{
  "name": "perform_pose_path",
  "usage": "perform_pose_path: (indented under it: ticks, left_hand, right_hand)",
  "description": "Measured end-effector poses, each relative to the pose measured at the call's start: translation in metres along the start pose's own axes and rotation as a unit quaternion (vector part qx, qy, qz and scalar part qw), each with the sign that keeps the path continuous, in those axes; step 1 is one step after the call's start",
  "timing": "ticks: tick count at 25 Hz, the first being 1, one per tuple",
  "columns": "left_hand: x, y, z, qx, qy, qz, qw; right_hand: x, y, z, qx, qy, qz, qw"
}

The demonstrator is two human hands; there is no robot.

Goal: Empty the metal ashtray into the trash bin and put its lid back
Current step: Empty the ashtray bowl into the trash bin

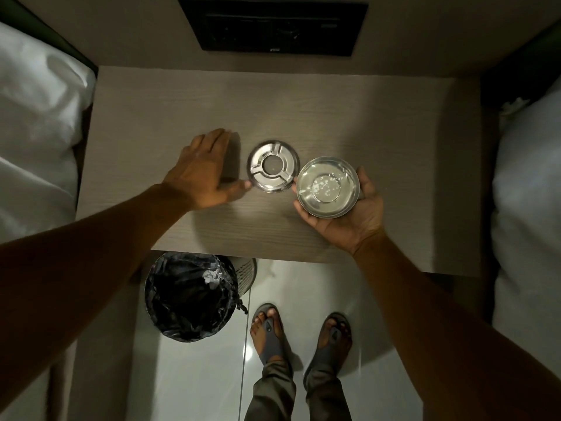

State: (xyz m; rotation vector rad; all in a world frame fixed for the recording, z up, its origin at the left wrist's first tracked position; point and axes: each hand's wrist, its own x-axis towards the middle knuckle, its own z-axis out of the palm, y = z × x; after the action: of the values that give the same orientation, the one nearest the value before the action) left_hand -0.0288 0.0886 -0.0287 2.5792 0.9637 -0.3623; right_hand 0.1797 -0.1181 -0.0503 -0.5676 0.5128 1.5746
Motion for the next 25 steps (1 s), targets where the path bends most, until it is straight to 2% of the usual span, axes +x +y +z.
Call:
perform_pose_path:
  ticks: [2, 6, 9, 16, 19, 22, 24, 25]
  left_hand:
    - [-0.008, -0.024, 0.001, 0.026, 0.015, -0.003, 1.000]
    - [-0.016, -0.062, 0.027, 0.074, -0.003, 0.001, 0.997]
    - [-0.013, -0.071, 0.052, 0.095, 0.034, 0.006, 0.995]
    - [-0.017, -0.076, 0.052, 0.084, 0.052, 0.034, 0.995]
    - [-0.018, -0.076, 0.052, 0.082, 0.065, 0.036, 0.994]
    - [-0.016, -0.075, 0.052, 0.090, 0.073, 0.036, 0.993]
    - [-0.015, -0.074, 0.055, 0.096, 0.073, 0.034, 0.992]
    - [-0.015, -0.073, 0.055, 0.097, 0.073, 0.032, 0.992]
  right_hand:
    - [-0.003, 0.003, 0.000, -0.006, -0.009, 0.010, 1.000]
    - [-0.005, 0.016, 0.000, -0.018, -0.034, 0.042, 0.998]
    - [-0.002, 0.035, -0.002, -0.019, -0.067, 0.087, 0.994]
    - [0.009, 0.119, 0.006, -0.060, -0.119, 0.216, 0.967]
    - [0.022, 0.167, 0.015, -0.145, -0.100, 0.235, 0.956]
    - [0.041, 0.208, 0.021, -0.301, -0.023, 0.194, 0.933]
    - [0.052, 0.235, 0.023, -0.432, -0.006, 0.136, 0.892]
    - [0.055, 0.244, 0.021, -0.519, -0.020, 0.088, 0.850]
